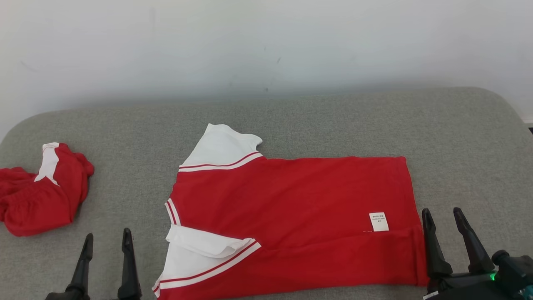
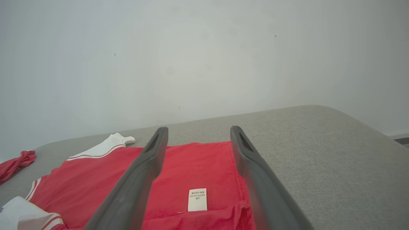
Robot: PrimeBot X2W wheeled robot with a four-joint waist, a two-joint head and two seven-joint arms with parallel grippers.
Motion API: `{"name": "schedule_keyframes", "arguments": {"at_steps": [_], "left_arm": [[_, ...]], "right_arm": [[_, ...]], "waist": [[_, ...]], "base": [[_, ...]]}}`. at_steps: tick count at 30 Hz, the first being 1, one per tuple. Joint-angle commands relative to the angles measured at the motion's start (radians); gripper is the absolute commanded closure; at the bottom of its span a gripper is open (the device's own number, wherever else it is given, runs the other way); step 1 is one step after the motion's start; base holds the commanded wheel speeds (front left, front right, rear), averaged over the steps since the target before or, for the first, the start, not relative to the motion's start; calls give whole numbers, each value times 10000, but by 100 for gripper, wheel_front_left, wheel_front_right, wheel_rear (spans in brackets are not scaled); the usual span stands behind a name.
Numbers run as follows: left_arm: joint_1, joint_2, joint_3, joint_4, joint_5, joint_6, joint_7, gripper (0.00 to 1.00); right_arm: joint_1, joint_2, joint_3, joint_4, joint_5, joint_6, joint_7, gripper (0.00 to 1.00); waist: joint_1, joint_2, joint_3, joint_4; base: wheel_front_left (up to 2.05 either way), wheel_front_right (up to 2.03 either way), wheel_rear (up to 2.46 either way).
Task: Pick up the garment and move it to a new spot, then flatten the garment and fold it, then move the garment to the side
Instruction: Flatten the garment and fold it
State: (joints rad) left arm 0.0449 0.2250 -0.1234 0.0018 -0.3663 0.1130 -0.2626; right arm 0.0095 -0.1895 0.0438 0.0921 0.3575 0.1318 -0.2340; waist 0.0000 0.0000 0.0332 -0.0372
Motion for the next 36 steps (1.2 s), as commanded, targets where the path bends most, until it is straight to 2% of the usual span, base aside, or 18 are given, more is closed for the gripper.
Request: {"name": "schedule_keyframes", "arguments": {"at_steps": [1, 13, 19, 24, 30, 36], "left_arm": [[220, -95, 199, -64, 155, -138, -28, 0], [680, -441, 695, 196, 797, -691, -29, 0], [-81, -118, 811, 401, 920, -1027, -29, 0], [-1448, 545, 898, 440, 894, -1412, 351, 0], [-3659, 1085, 860, 729, 512, -1818, 1613, 0], [-5908, 1576, 601, 1774, 145, -2147, 2791, 0]], "right_arm": [[196, 96, -73, -57, -176, -25, -135, 0], [430, 224, -187, 73, -563, -25, -286, 0], [-156, -1, -302, 356, -80, -25, 5, 0], [-1306, -379, -326, 822, 237, -25, 534, 0], [-3177, -666, -129, 1655, 541, -25, 1352, 0], [-5185, -727, 373, 2932, 707, -25, 2408, 0]], "waist": [[0, 0, -23, 4], [0, 0, 62, 21], [0, 0, 290, -30], [0, 0, 790, -207], [0, 0, 1870, -545], [0, 0, 2969, -1038]], "base": [[0, 0, 0], [0, 0, 0], [0, 0, 0], [0, 0, 0], [0, 0, 0], [0, 0, 0]]}}
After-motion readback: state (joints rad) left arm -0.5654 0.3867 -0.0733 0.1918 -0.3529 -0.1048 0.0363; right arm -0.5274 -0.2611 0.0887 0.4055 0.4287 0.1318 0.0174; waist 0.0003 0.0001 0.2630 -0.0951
